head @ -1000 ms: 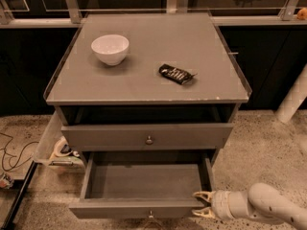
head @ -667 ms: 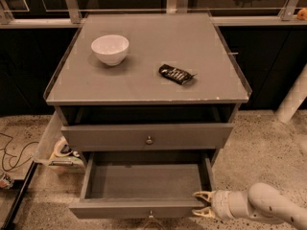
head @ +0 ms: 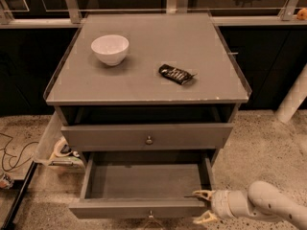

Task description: Open middle drawer

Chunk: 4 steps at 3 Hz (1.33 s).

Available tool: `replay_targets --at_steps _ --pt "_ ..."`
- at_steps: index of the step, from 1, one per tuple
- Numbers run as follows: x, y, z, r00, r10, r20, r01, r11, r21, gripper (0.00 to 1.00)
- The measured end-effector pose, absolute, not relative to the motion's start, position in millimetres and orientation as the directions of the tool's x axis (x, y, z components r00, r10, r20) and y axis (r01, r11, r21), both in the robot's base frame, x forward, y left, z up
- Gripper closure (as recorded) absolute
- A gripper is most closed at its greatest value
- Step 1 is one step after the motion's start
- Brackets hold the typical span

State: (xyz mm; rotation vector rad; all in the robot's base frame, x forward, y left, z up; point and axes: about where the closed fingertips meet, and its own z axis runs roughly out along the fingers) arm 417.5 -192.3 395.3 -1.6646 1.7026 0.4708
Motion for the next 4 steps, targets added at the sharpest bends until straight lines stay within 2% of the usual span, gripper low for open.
replay_targets --at_steps 1,2,4 --pt "417 -192 395 0.069 -0.714 -0.697 -0.973 0.106 -0.205 0.03" --pt "390 -201 387 0.056 -0.701 -0.711 -0.980 0.097 -0.172 0.26" --pt "401 -203 397 0.056 -0.700 -0.712 -0.981 0.096 -0.171 0.73"
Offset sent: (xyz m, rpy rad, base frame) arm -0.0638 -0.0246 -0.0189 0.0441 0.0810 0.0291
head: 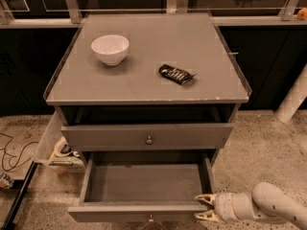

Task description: Open middle drawer

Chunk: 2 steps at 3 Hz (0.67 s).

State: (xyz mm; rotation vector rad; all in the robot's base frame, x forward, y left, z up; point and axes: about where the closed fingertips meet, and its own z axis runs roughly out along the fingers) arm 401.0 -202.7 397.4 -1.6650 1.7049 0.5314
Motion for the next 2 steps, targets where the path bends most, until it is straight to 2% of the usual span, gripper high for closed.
replay_targets --at_steps 1,2 --pt "401 -203 401 0.056 -0.700 -0.712 -0.981 0.096 -0.171 0.96" --pt "391 -205 400 0.055 -0.703 -0.709 -0.981 0.096 -0.171 1.00"
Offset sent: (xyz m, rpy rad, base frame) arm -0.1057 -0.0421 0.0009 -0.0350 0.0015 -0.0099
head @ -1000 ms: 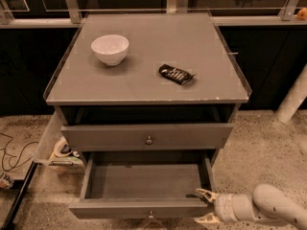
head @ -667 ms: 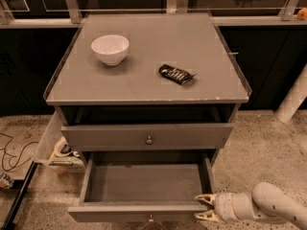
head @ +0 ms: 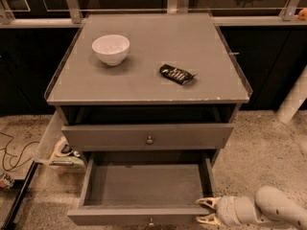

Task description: Open middle drawer

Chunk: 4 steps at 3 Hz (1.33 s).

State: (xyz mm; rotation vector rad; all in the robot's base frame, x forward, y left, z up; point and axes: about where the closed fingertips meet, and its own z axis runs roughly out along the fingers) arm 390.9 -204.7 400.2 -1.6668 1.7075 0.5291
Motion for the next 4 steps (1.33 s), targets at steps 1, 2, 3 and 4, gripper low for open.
replay_targets --at_steps 1,2,3,4 --pt "381.2 -205.6 399.1 0.052 -0.705 -0.707 -0.981 0.097 -0.168 1.00" --pt "372.1 -206.3 398.4 0.044 -0.707 -0.706 -0.981 0.103 -0.165 1.00" --pt "372.1 -206.3 398.4 0.044 -0.707 -0.706 -0.981 0.103 -0.165 0.81" --pt "372.0 -206.3 398.4 0.044 -0.707 -0.706 -0.981 0.103 -0.165 0.57"
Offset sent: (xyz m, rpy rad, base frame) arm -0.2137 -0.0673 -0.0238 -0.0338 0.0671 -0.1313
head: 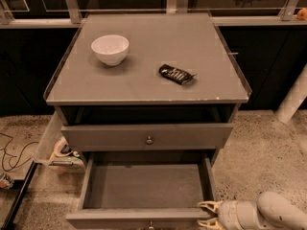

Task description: Open middle drawer

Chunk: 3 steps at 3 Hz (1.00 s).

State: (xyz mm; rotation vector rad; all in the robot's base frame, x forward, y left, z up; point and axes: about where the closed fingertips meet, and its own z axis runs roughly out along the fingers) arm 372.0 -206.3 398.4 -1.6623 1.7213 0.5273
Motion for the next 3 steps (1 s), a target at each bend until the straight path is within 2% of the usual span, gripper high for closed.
replay_targets --at_steps 2,3 --pt "372.0 -206.2 398.4 0.044 -0.706 -0.706 -0.981 0.103 -0.165 0.11" --pt "372.0 -206.2 398.4 0.044 -0.706 -0.706 -0.981 0.103 -0.165 0.00"
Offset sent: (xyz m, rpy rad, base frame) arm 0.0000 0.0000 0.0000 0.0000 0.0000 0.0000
